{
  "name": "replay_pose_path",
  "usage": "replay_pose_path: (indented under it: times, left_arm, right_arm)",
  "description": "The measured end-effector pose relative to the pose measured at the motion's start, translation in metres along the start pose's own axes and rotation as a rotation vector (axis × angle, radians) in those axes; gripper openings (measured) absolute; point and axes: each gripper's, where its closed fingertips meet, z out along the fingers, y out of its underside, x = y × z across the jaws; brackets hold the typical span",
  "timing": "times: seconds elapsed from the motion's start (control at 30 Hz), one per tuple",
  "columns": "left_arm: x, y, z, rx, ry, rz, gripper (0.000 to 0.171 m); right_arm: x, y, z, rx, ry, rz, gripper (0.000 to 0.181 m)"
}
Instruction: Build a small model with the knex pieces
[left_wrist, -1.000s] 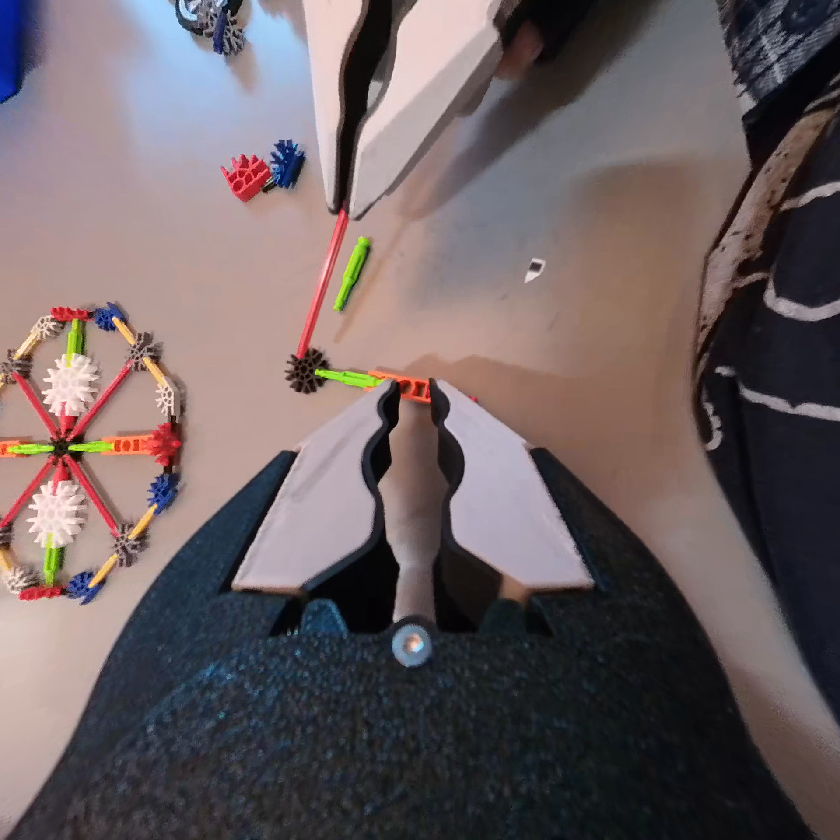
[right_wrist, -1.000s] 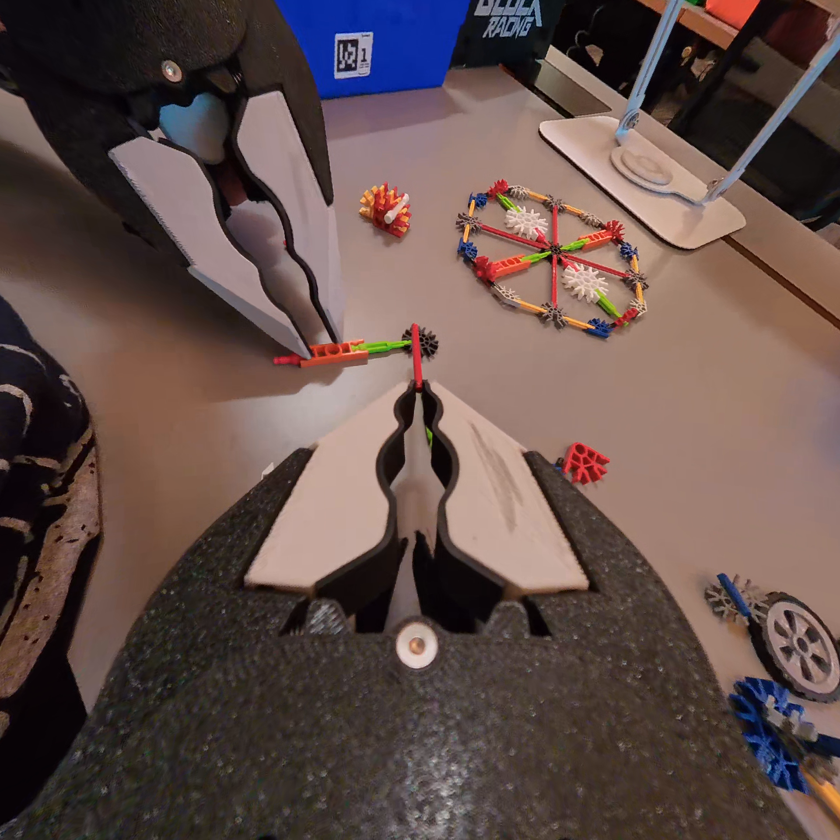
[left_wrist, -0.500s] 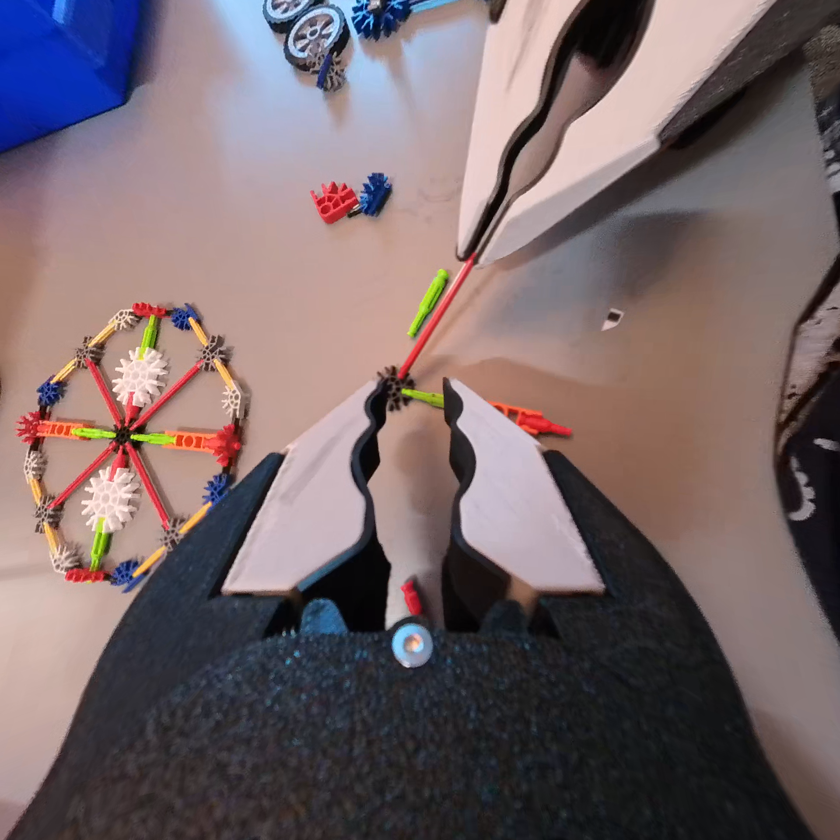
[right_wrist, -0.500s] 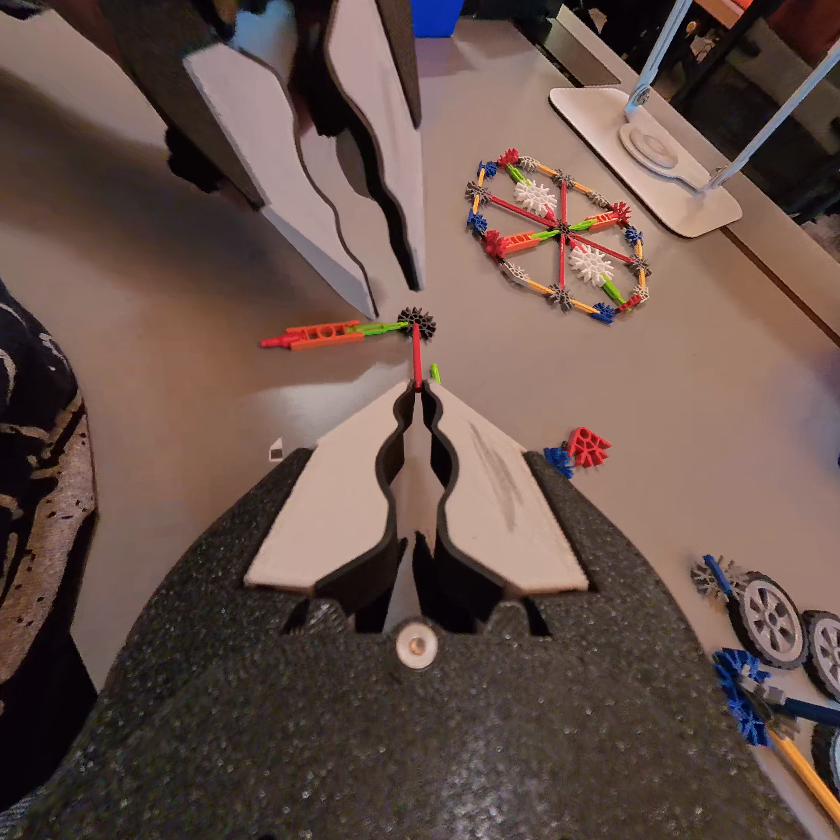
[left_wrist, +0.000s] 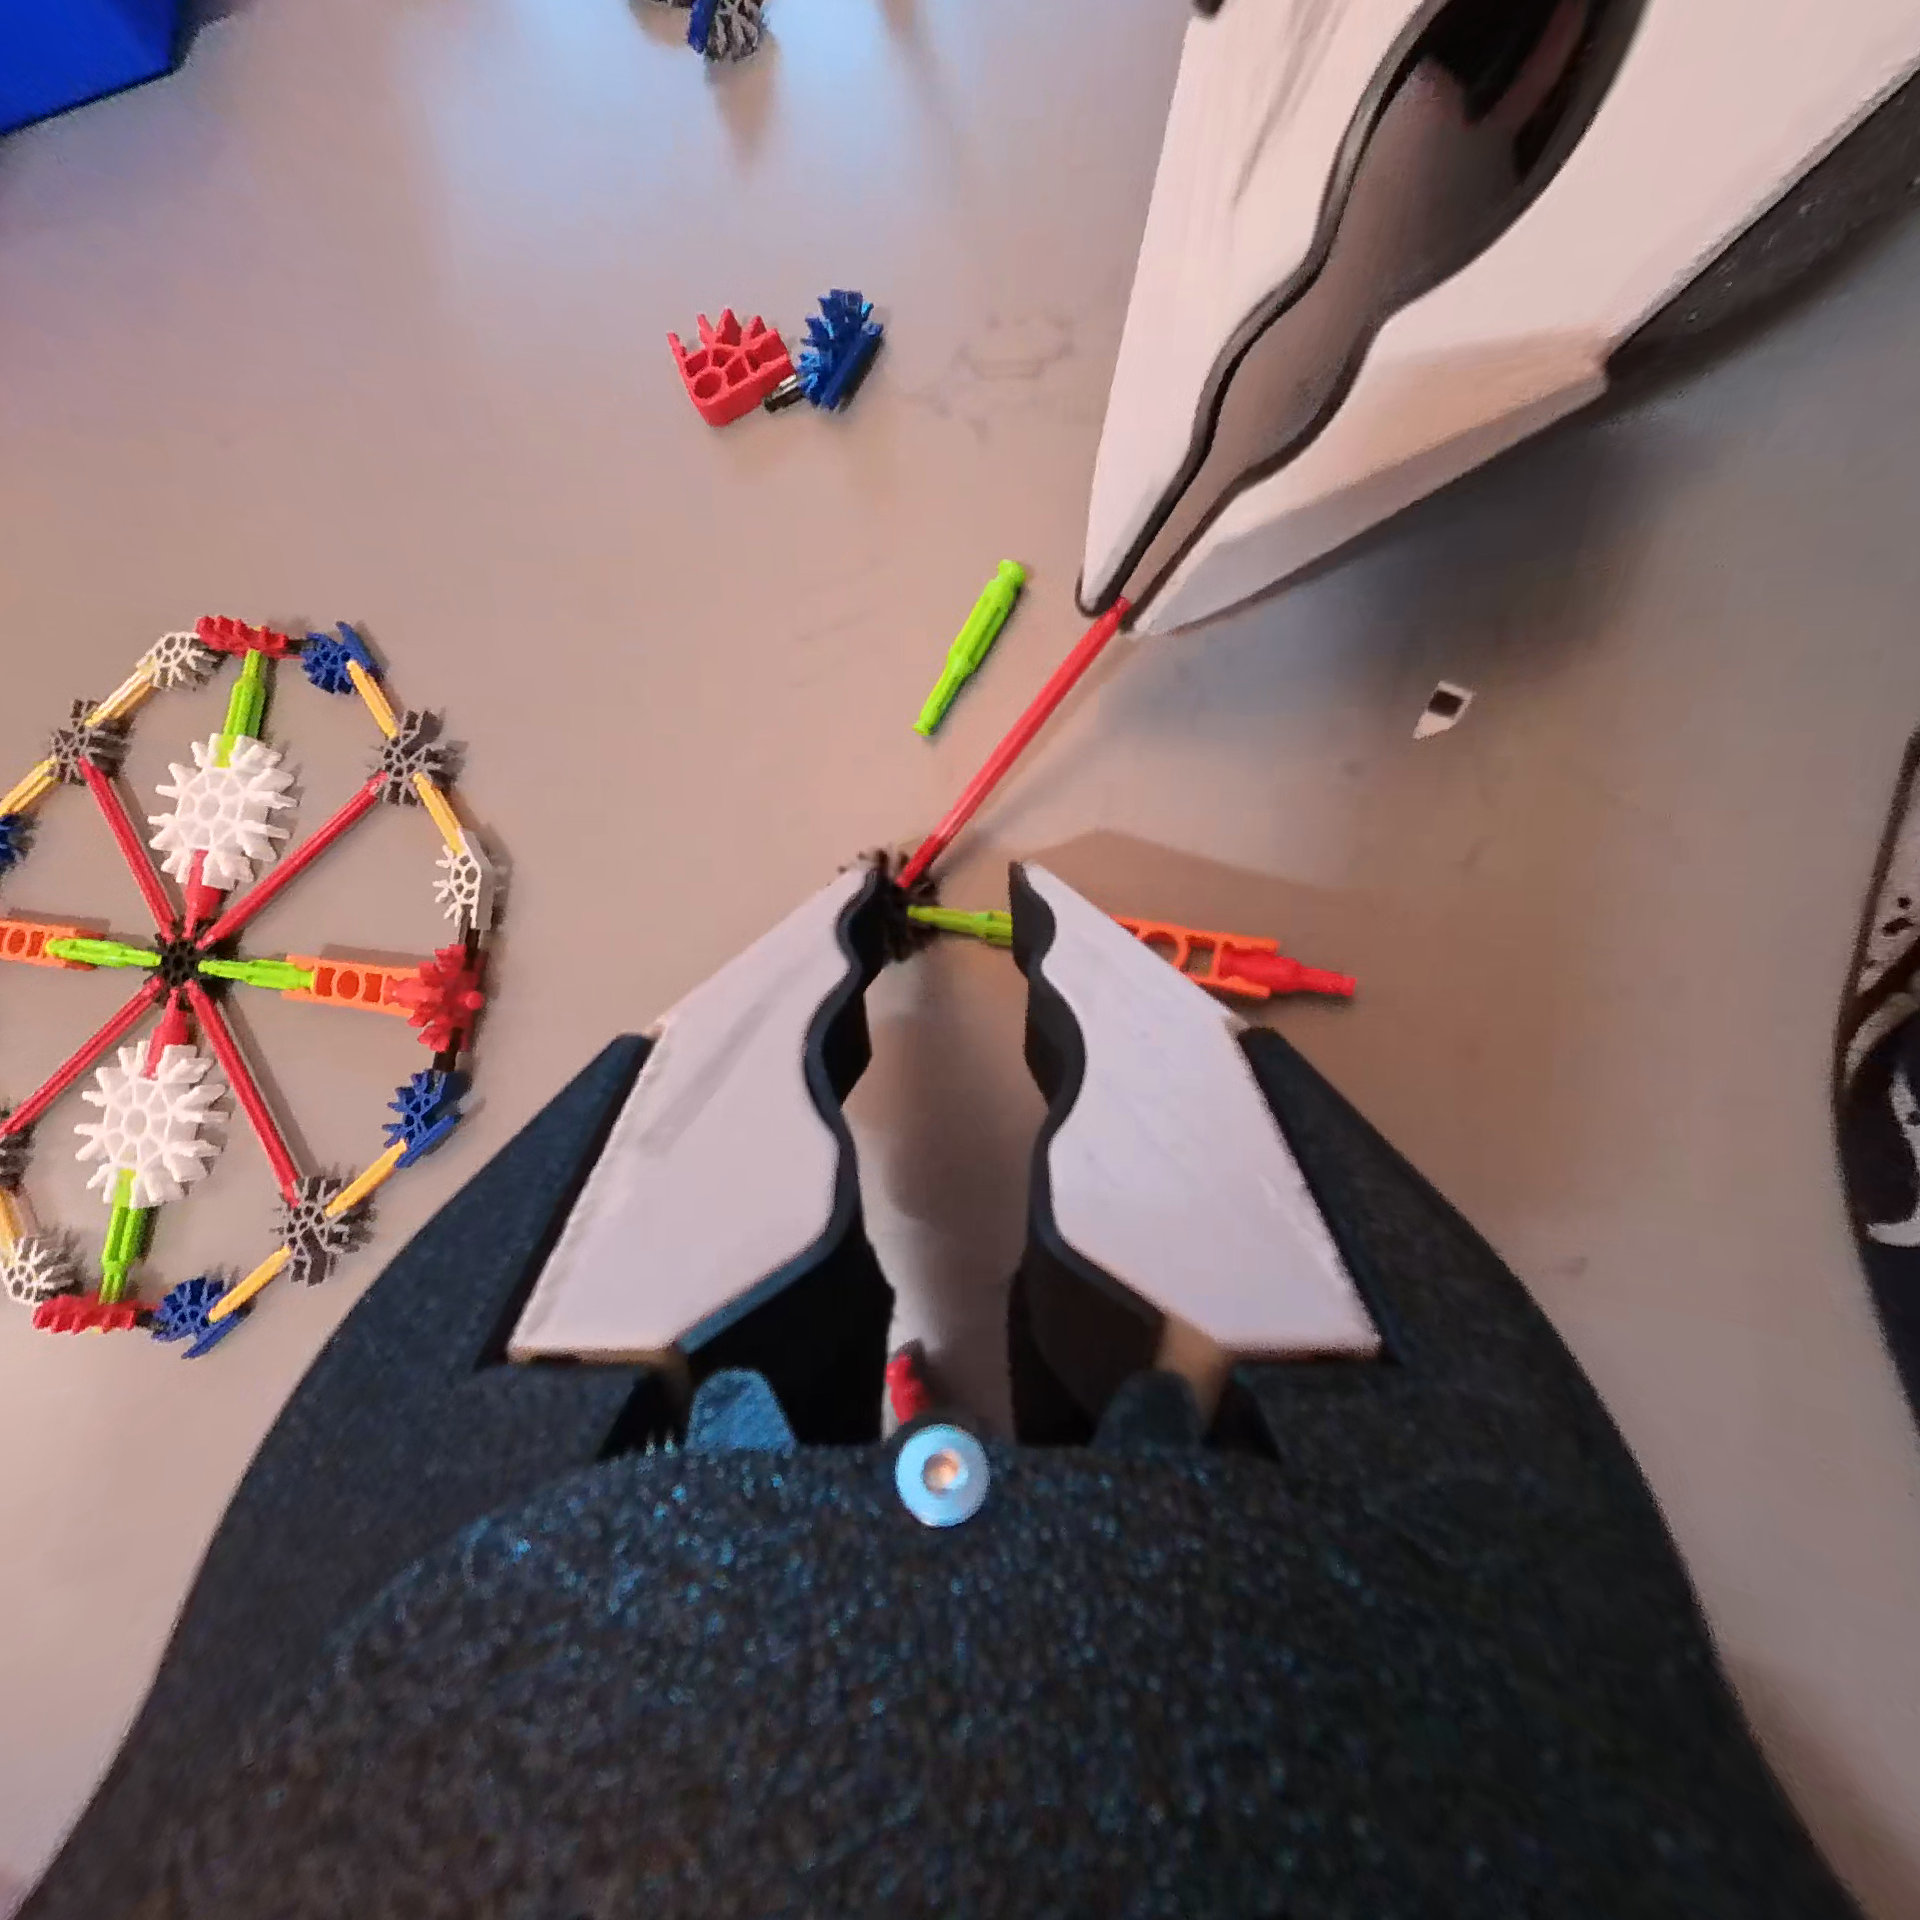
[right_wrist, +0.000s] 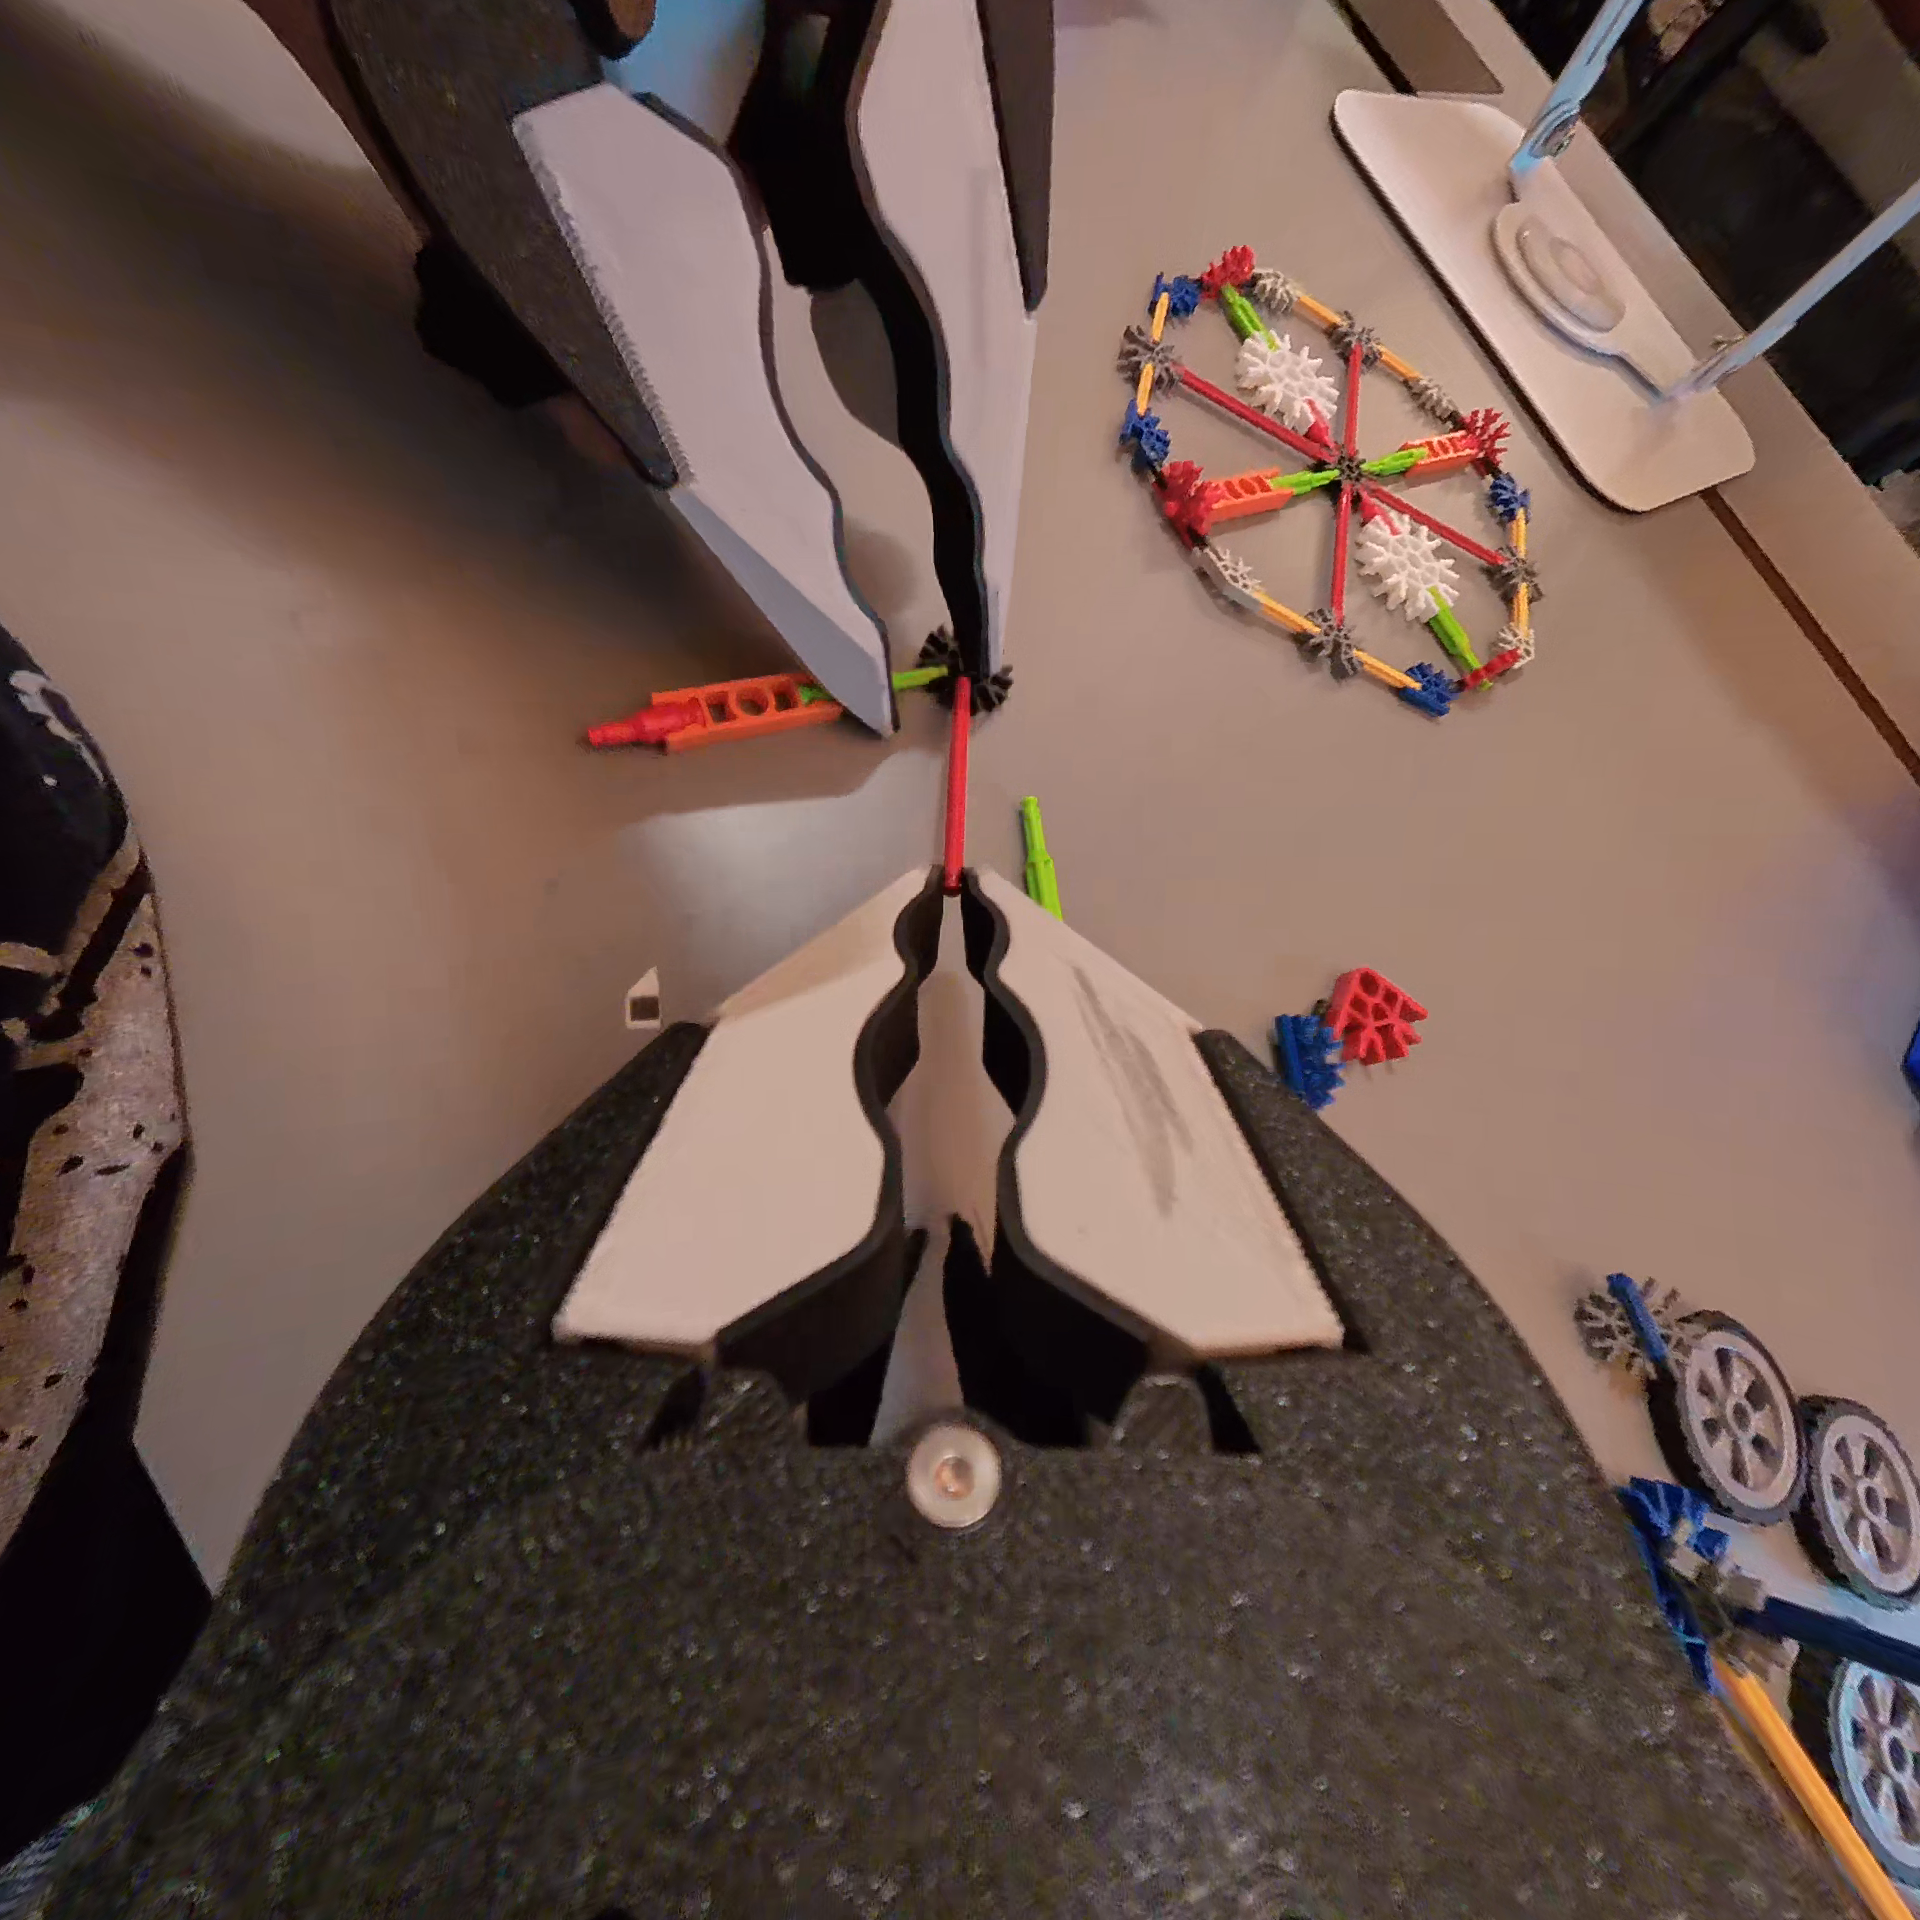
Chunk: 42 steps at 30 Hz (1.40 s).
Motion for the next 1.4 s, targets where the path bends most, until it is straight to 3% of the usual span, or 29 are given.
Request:
replay_pose_path:
  times: [0.27, 0.5, 0.83, 1.2, 1.4]
  left_arm:
    - [-0.003, -0.002, -0.005, 0.028, -0.020, -0.021, 0.026]
    - [-0.005, 0.002, -0.011, 0.009, -0.030, -0.025, 0.024]
    - [-0.004, 0.005, -0.009, 0.026, -0.007, -0.072, 0.022]
    - [-0.004, 0.004, -0.011, 0.042, -0.015, -0.089, 0.025]
    - [-0.002, 0.006, -0.015, 0.023, 0.003, -0.096, 0.028]
  right_arm:
    - [-0.006, -0.002, -0.002, 0.000, -0.048, -0.004, 0.014]
    - [-0.004, -0.026, 0.020, 0.003, -0.093, -0.017, 0.000]
    - [-0.001, -0.022, 0.047, -0.072, -0.110, 0.013, 0.000]
    - [-0.002, -0.024, 0.049, -0.064, -0.124, 0.034, 0.000]
    - [-0.002, -0.019, 0.047, -0.104, -0.127, 0.060, 0.009]
